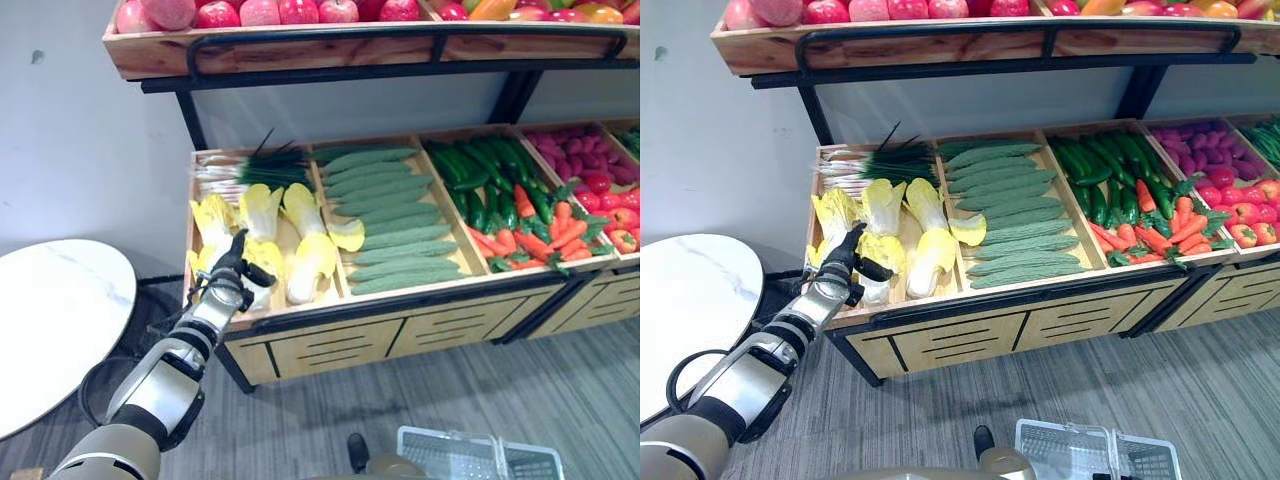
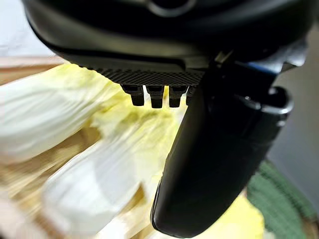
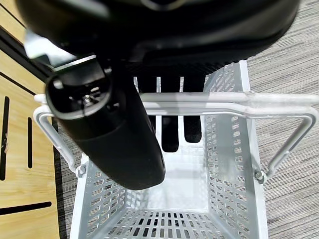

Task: Get the vegetables into the basket

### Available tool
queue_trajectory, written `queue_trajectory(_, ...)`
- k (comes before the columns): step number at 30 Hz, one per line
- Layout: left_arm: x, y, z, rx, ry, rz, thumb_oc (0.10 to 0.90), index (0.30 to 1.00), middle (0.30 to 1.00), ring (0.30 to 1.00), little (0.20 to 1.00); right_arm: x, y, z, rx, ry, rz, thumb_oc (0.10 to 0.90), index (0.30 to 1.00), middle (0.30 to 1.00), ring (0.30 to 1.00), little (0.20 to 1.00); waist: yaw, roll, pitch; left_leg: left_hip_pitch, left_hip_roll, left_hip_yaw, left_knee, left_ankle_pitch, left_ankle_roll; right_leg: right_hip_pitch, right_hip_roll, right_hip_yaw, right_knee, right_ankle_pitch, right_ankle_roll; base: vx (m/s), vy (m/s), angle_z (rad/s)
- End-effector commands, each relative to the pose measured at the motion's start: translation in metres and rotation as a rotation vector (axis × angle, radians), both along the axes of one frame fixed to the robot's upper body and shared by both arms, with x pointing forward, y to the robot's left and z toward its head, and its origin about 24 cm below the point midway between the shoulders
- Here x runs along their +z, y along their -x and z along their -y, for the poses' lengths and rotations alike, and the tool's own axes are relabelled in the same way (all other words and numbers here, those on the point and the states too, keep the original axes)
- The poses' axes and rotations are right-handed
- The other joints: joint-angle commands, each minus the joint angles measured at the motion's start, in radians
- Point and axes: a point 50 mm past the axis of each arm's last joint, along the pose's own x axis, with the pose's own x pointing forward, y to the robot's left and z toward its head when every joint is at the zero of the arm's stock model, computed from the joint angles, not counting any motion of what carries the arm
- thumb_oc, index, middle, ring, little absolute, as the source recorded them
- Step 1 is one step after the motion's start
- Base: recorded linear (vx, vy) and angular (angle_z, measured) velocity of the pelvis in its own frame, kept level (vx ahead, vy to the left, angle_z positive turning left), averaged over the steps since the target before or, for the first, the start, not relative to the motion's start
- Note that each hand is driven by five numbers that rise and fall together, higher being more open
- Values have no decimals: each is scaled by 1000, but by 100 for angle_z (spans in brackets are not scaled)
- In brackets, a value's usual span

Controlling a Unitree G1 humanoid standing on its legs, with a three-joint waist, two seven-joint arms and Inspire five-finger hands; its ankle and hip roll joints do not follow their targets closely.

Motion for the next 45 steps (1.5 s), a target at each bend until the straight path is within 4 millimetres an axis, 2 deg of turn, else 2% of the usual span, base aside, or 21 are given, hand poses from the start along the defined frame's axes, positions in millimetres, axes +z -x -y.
queue_trajectory(1, 74, -40, 0, -12, -75, 232, 900, 1000, 1000, 1000, 1000, 1, -7, 1, 48, 5, 0, 400, 300, 300, 300, 300, -8, 20, -9, -47, -10, -20, 5, 3, -35, 117, -24, -6, 5, -135, 64, 8, -14, -6)
queue_trajectory(2, 56, -33, -5, 36, -79, 157, 900, 1000, 1000, 1000, 1000, 1, -7, 0, 53, 8, -5, 400, 300, 300, 300, 300, -11, 18, -6, -50, -9, -17, 5, 3, -35, 114, -22, -4, 5, -134, 62, 22, -17, -4)
queue_trajectory(3, 48, -31, -3, 50, -87, 123, 900, 1000, 1000, 1000, 1000, 0, -6, -1, 53, 8, -11, 400, 300, 300, 300, 300, -12, 17, -6, -50, -9, -15, 5, 3, -36, 114, -20, -4, 5, -135, 62, 34, -21, -2)
queue_trajectory(5, 45, -30, -2, 49, -94, 112, 900, 1000, 1000, 1000, 1000, 0, -5, -1, 50, 7, -14, 400, 300, 300, 300, 300, -11, 16, -6, -48, -9, -15, 5, 2, -36, 116, -20, -5, 5, -136, 62, 0, 0, 0)
queue_trajectory(7, 31, -23, -3, 71, -98, 56, 900, 1000, 1000, 1000, 1000, -1, -3, -2, 50, 5, -19, 400, 300, 300, 300, 300, -13, 12, -6, -44, -8, -14, 5, 0, -36, 122, -18, -5, 5, -139, 60, 32, -15, 0)
queue_trajectory(13, 11, -11, -9, 106, -72, -24, 900, 1000, 1000, 1000, 1000, 0, -9, -2, 70, 8, -9, 400, 300, 300, 300, 300, -17, 10, -4, -42, -5, -4, 5, -3, -37, 120, -15, -1, 5, -140, 60, 14, -5, -1)
queue_trajectory(14, 12, -12, -9, 108, -66, -20, 847, 926, 926, 926, 926, 0, -10, -2, 75, 8, -3, 400, 300, 300, 300, 300, -17, 11, -4, -41, -4, -2, 5, -4, -38, 119, -14, 1, 5, -140, 60, 28, -6, -5)
queue_trajectory(15, 11, -11, -8, 105, -60, -22, 400, 300, 300, 300, 300, 0, -12, -2, 81, 7, 1, 400, 300, 300, 300, 300, -18, 12, -4, -40, -4, 0, 5, -4, -38, 119, -14, 2, 5, -141, 60, 14, -3, -3)
queue_trajectory(28, 6, -7, -13, 107, -71, -34, 400, 300, 300, 300, 300, 0, -18, -6, 113, -6, 14, 400, 300, 300, 300, 300, -13, 13, -5, -42, -5, 0, 5, -5, -38, 122, -14, -1, 5, -144, 59, 2, -1, -1)
queue_trajectory(37, 7, -8, -10, 93, -54, -16, 400, 300, 300, 300, 300, 0, -18, -6, 124, -4, 11, 400, 300, 300, 300, 300, -6, 12, -3, -41, -4, 3, 5, -7, -39, 123, -14, 1, 5, -146, 59, 0, 0, 0)
queue_trajectory(43, 19, -15, -1, 63, -11, 51, 400, 300, 300, 300, 300, -1, -16, -7, 126, -10, 5, 400, 300, 300, 300, 300, 0, 9, -3, -40, -4, -1, 5, -7, -39, 127, -16, -6, 5, -146, 59, 0, 0, 0)
queue_trajectory(45, 38, -25, 5, 36, 25, 138, 400, 300, 300, 300, 300, -2, -16, -9, 128, -17, 5, 400, 300, 300, 300, 300, 5, 8, -3, -39, -4, -7, 5, -7, -38, 130, -16, -11, 5, -147, 60, 0, 0, 0)
